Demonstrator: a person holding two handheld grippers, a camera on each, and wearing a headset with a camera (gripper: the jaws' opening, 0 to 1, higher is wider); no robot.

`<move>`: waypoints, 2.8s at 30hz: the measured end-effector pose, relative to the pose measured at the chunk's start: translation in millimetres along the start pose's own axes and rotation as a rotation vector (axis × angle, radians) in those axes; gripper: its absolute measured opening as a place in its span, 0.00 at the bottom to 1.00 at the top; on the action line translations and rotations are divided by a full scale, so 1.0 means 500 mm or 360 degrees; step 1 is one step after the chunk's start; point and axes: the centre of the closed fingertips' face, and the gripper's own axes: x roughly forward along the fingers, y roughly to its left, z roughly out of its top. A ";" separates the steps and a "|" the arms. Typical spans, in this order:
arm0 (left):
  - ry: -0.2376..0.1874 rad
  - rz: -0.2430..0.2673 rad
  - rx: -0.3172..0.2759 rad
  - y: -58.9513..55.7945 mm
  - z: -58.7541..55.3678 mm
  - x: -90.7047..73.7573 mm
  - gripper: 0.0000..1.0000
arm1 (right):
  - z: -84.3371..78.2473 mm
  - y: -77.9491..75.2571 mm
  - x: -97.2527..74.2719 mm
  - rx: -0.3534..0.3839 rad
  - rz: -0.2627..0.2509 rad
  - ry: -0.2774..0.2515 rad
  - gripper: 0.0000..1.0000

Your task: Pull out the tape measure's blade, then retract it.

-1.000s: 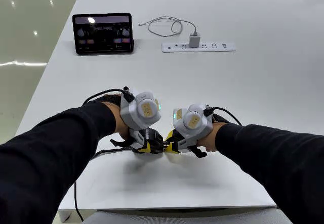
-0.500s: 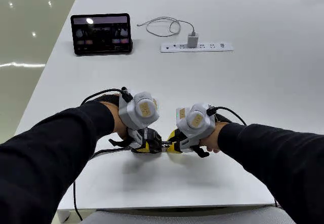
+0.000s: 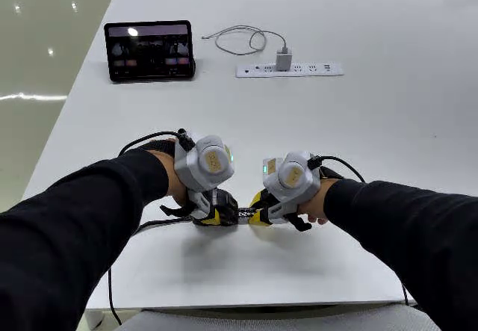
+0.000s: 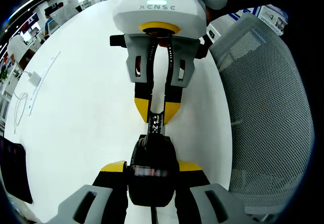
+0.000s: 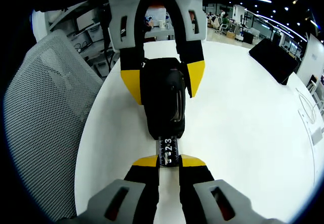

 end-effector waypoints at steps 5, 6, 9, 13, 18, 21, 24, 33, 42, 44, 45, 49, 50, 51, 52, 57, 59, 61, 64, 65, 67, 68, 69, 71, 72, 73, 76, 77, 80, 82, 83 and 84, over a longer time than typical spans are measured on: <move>0.0001 0.0001 -0.0001 0.000 0.000 0.000 0.32 | -0.004 -0.001 -0.004 0.0022 0.0003 -0.0009 0.09; 0.0001 0.0001 0.0000 0.000 0.000 0.000 0.32 | -0.004 -0.001 -0.005 0.0022 0.0003 -0.0011 0.09; 0.0000 -0.0001 -0.0001 0.001 0.000 0.001 0.32 | -0.006 -0.001 -0.006 0.0026 0.0005 -0.0010 0.09; 0.0001 -0.0001 -0.0003 0.000 0.000 0.001 0.32 | -0.008 -0.001 -0.008 0.0024 0.0004 -0.0004 0.09; -0.0004 0.0002 -0.0007 0.000 0.000 0.001 0.32 | -0.011 -0.002 -0.010 0.0019 0.0003 -0.0001 0.09; -0.0006 0.0005 -0.0009 0.000 0.000 0.001 0.32 | -0.013 -0.002 -0.012 0.0022 0.0002 0.0002 0.09; -0.0005 0.0008 -0.0007 0.000 0.000 0.001 0.32 | -0.014 -0.002 -0.014 0.0023 -0.0002 0.0003 0.09; -0.0009 0.0001 -0.0005 -0.001 0.001 0.001 0.32 | -0.020 -0.004 -0.018 0.0028 -0.0012 -0.0003 0.09; -0.0018 0.0007 -0.0023 0.001 0.001 0.002 0.32 | -0.026 -0.007 -0.024 0.0016 -0.0022 0.0005 0.09; -0.0018 0.0003 -0.0021 0.001 0.001 0.002 0.32 | -0.028 -0.008 -0.027 0.0015 -0.0023 0.0008 0.09; -0.0021 0.0000 -0.0017 0.001 0.001 0.002 0.32 | -0.029 -0.008 -0.027 0.0017 -0.0023 0.0007 0.09; -0.0031 0.0001 -0.0024 0.001 0.001 0.002 0.32 | -0.033 -0.009 -0.030 0.0025 -0.0026 0.0006 0.09; -0.0036 0.0007 -0.0021 0.001 0.002 0.003 0.32 | -0.033 -0.009 -0.030 0.0029 -0.0027 0.0003 0.09; -0.0039 0.0010 -0.0025 0.001 0.002 0.003 0.32 | -0.035 -0.009 -0.031 0.0028 -0.0028 0.0005 0.09; -0.0041 0.0013 -0.0026 0.001 0.002 0.003 0.32 | -0.035 -0.010 -0.031 0.0029 -0.0028 0.0006 0.09; -0.0036 0.0011 -0.0025 0.001 0.002 0.003 0.32 | -0.041 -0.010 -0.035 0.0028 -0.0036 0.0008 0.09; -0.0036 0.0007 -0.0022 0.001 0.002 0.003 0.32 | -0.043 -0.010 -0.037 0.0030 -0.0041 0.0005 0.09; -0.0041 0.0007 -0.0023 0.001 0.002 0.003 0.32 | -0.044 -0.010 -0.039 0.0036 -0.0045 0.0004 0.09; -0.0044 0.0005 -0.0024 0.001 0.002 0.003 0.32 | -0.047 -0.012 -0.040 0.0039 -0.0049 0.0008 0.09; -0.0043 0.0005 -0.0024 0.001 0.002 0.003 0.32 | -0.048 -0.012 -0.041 0.0043 -0.0048 0.0009 0.09; -0.0042 0.0005 -0.0025 0.001 0.002 0.002 0.32 | -0.050 -0.012 -0.043 0.0043 -0.0048 0.0012 0.09; -0.0042 0.0005 -0.0027 0.000 0.002 0.002 0.32 | -0.051 -0.013 -0.044 0.0046 -0.0050 0.0012 0.09; -0.0042 0.0005 -0.0027 0.000 0.002 0.002 0.32 | -0.053 -0.013 -0.045 0.0044 -0.0050 0.0013 0.09; -0.0043 0.0006 -0.0029 0.001 0.002 0.003 0.32 | -0.055 -0.013 -0.047 0.0051 -0.0051 0.0011 0.09; -0.0043 0.0007 -0.0029 0.001 0.002 0.002 0.32 | -0.055 -0.014 -0.048 0.0052 -0.0053 0.0010 0.09; -0.0044 0.0008 -0.0030 0.001 0.002 0.003 0.32 | -0.057 -0.014 -0.049 0.0059 -0.0054 0.0011 0.09; -0.0045 0.0007 -0.0034 0.001 0.002 0.003 0.32 | -0.058 -0.013 -0.050 0.0058 -0.0057 0.0015 0.09; -0.0046 0.0007 -0.0034 0.001 0.002 0.003 0.32 | -0.059 -0.013 -0.050 0.0060 -0.0058 0.0014 0.09; -0.0051 0.0009 -0.0028 0.001 0.003 0.003 0.32 | -0.062 -0.014 -0.053 0.0080 -0.0059 0.0016 0.09; -0.0055 0.0009 -0.0032 0.002 0.003 0.003 0.32 | -0.064 -0.014 -0.054 0.0079 -0.0059 0.0019 0.09; -0.0054 0.0009 -0.0031 0.002 0.002 0.003 0.32 | -0.065 -0.014 -0.055 0.0074 -0.0061 0.0021 0.09; -0.0054 0.0008 -0.0031 0.002 0.003 0.003 0.32 | -0.067 -0.014 -0.056 0.0079 -0.0061 0.0023 0.09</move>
